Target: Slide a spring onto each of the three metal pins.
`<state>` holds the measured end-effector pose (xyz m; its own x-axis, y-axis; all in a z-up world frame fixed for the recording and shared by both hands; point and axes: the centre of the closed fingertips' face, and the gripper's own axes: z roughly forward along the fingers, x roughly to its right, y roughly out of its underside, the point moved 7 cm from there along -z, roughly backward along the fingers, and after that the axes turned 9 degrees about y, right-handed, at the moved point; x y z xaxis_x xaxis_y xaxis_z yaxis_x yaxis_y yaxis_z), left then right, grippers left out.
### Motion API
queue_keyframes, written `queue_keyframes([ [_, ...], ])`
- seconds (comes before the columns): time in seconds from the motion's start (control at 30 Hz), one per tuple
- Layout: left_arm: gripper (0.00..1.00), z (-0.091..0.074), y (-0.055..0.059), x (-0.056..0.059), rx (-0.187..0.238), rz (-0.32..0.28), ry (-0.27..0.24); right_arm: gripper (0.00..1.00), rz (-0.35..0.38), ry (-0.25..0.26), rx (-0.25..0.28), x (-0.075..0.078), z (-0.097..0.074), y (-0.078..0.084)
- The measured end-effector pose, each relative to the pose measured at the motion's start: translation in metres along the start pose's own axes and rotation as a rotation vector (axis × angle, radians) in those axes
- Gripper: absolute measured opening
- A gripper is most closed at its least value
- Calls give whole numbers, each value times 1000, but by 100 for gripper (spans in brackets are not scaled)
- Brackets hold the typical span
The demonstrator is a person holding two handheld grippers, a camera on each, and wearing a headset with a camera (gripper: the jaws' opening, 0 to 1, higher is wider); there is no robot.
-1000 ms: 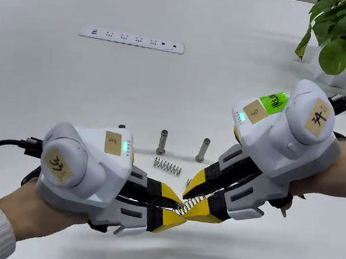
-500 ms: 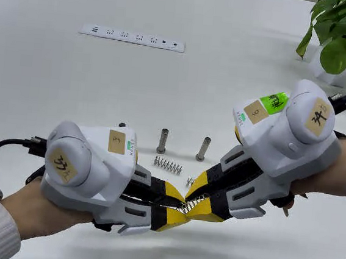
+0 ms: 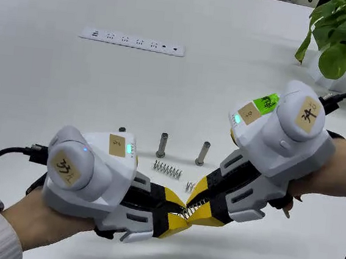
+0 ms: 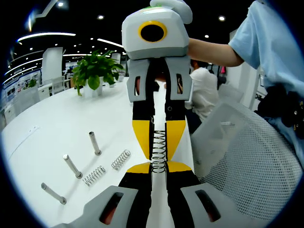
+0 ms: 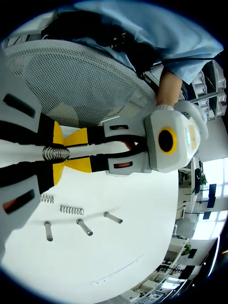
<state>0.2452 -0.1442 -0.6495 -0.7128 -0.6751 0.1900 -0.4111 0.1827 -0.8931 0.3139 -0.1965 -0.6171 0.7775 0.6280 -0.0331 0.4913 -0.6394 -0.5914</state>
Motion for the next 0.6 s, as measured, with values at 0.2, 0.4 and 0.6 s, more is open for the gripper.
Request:
queue_keyframes([
  [0.2, 12, -11, 2, -3, 47, -41, -58, 12, -20, 5, 4, 4, 0, -10],
  [0.4, 19, -23, 10, -6, 50, -66, -116, 12, -46, 6, 13, 9, 1, -21],
  [0.6, 36, -44, 19, -13, 46, -124, -259, 12, -70, 15, 15, 18, 1, -27],
])
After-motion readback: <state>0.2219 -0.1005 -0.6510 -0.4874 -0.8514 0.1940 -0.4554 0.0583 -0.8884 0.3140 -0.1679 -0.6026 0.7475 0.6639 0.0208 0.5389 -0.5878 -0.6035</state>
